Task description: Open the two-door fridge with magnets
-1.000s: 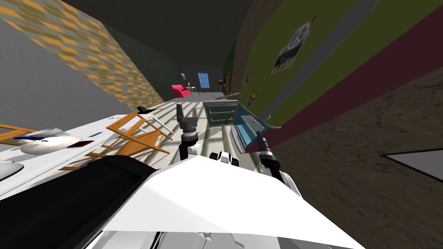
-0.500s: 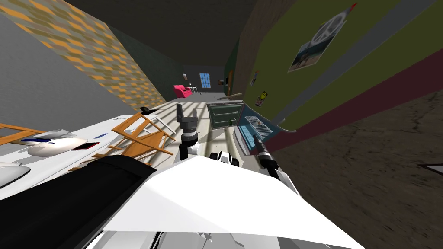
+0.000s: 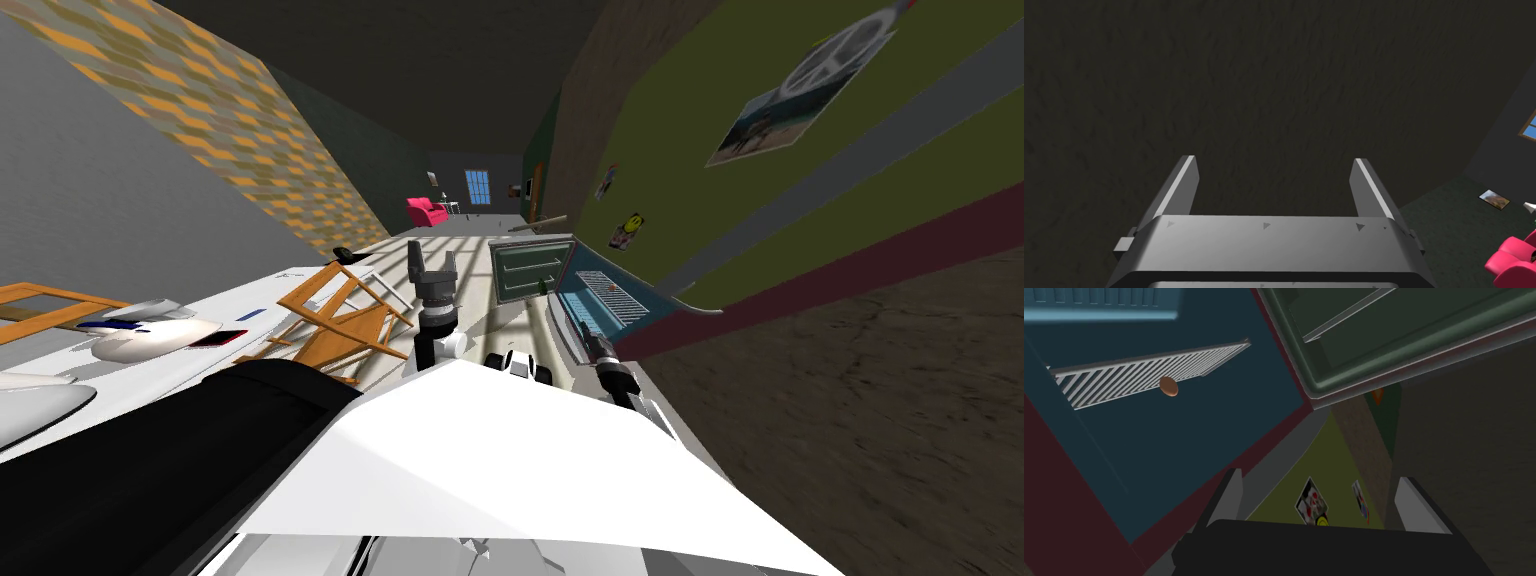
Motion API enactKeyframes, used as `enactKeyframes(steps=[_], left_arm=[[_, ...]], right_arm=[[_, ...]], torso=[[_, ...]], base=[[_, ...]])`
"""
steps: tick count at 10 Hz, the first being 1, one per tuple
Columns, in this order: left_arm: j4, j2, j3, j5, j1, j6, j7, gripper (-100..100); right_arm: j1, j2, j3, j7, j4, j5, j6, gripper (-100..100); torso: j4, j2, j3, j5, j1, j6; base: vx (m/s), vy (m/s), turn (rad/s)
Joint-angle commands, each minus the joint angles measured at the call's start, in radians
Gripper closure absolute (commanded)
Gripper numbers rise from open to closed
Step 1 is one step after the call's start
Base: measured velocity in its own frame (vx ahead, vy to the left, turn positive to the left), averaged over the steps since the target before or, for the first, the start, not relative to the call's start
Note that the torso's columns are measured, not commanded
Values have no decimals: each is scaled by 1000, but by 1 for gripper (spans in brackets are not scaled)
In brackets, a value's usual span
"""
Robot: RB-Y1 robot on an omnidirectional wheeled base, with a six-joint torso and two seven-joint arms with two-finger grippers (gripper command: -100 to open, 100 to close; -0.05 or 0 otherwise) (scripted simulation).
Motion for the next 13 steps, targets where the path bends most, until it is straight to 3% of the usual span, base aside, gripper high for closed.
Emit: enactKeyframes(steps=[1, 6, 7, 8, 13], left_arm=[[0, 0, 0, 0, 0, 0, 0, 0], [0, 0, 0, 0, 0, 0, 0, 0], [0, 0, 0, 0, 0, 0, 0, 0], [0, 0, 0, 0, 0, 0, 0, 0], [0, 0, 0, 0, 0, 0, 0, 0]], right_arm=[[10, -28, 21, 39, 37, 78, 64, -100], [12, -78, 50, 88, 83, 190, 183, -100], [11, -104, 65, 112, 105, 222, 231, -100], [11, -104, 65, 112, 105, 238, 235, -100], [5, -183, 107, 185, 171, 372, 371, -100]], torso=[[0, 0, 0, 0, -3, 0], [0, -1, 0, 0, 0, 0], [0, 1, 0, 0, -2, 0], [0, 2, 1, -1, -2, 0], [0, -1, -1, 0, -1, 0]], base=[[42, 216, 48], [53, 198, 40], [49, 192, 70], [37, 152, 24], [62, 182, 57]])
